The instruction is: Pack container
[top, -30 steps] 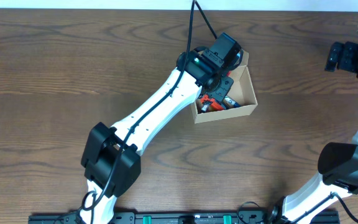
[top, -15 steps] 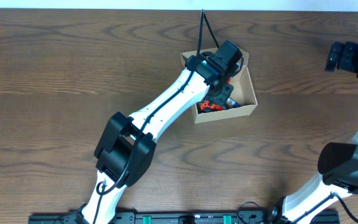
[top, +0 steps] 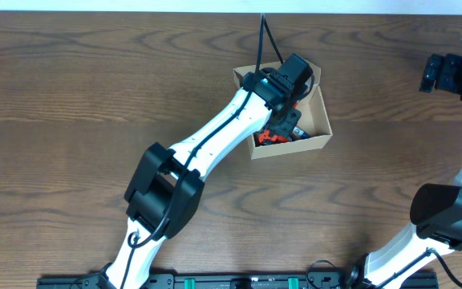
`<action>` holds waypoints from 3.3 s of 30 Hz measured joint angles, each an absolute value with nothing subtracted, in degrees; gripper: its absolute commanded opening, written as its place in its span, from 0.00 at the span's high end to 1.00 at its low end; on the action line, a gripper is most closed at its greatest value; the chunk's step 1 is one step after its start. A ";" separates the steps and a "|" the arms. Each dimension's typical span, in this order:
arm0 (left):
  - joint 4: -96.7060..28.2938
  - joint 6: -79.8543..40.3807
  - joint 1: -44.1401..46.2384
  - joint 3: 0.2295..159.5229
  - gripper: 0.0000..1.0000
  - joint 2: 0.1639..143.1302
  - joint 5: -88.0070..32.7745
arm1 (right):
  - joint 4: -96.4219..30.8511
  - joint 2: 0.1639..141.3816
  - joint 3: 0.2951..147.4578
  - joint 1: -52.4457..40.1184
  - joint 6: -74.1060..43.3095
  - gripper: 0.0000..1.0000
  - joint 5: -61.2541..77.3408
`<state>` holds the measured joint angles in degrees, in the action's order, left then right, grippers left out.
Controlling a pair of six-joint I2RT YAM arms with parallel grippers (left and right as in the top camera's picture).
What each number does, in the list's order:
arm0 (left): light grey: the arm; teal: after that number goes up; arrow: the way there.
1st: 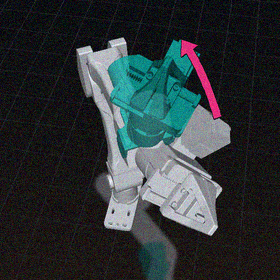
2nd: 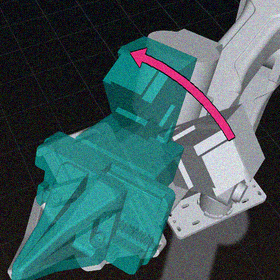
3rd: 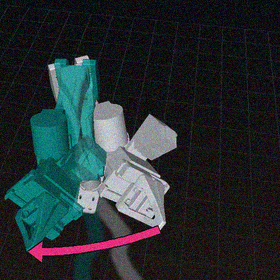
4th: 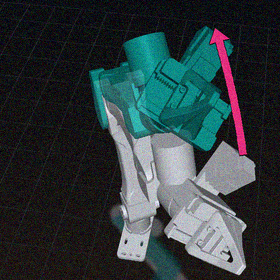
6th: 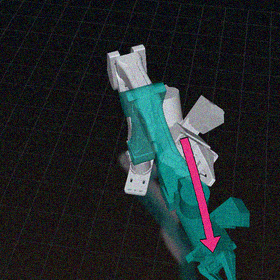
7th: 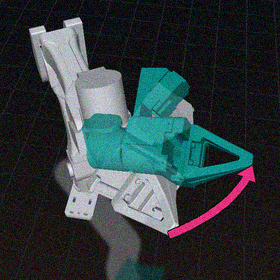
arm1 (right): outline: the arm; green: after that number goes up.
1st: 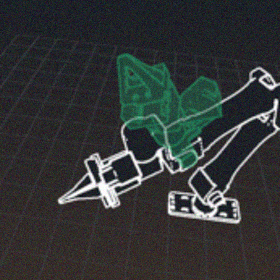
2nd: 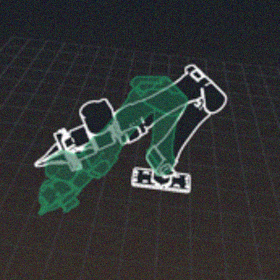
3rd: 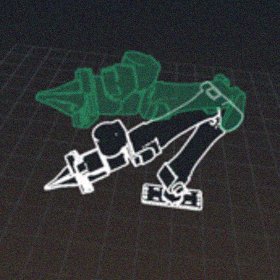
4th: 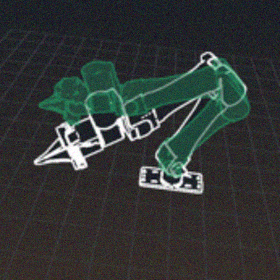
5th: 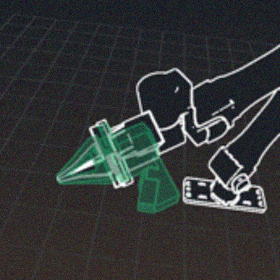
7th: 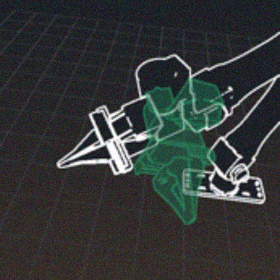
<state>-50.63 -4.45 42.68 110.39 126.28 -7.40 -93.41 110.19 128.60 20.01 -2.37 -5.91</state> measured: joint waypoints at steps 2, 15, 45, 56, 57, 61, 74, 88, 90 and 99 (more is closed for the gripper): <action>-50.83 -4.45 42.68 110.39 0.94 127.46 -7.77 | -93.41 110.19 128.60 20.01 -2.37 0.01 -5.91; -50.63 -4.23 42.94 110.39 0.47 129.97 -8.62 | -93.41 110.19 128.60 20.01 -2.37 0.01 -5.91; -91.00 -4.62 36.86 172.64 0.44 126.45 4.29 | -93.41 110.19 128.60 20.01 -2.37 0.01 -5.91; -92.29 -8.01 20.14 177.49 0.54 106.37 11.79 | -90.52 110.19 128.60 19.99 -4.51 0.10 8.08; -92.29 -8.47 18.79 177.49 0.57 105.49 12.32 | -90.48 110.19 128.60 19.99 -4.56 0.14 11.49; -92.29 -10.76 13.80 176.42 0.58 104.92 12.84 | -89.69 110.19 128.57 19.35 -6.57 0.16 20.18; -92.25 -18.11 11.25 150.87 0.68 114.37 2.79 | -80.18 111.37 123.17 9.87 -9.04 0.01 23.64; -89.21 -21.21 11.31 147.37 0.67 125.58 -8.43 | -74.65 114.56 122.72 9.78 -8.75 0.01 22.90; -87.85 -21.23 11.31 147.37 0.69 127.66 -9.45 | -74.15 115.57 122.74 9.78 -8.60 0.02 22.68; -84.86 -21.23 11.29 146.93 0.79 135.66 -14.33 | -72.20 128.01 122.63 11.09 -8.47 0.11 29.28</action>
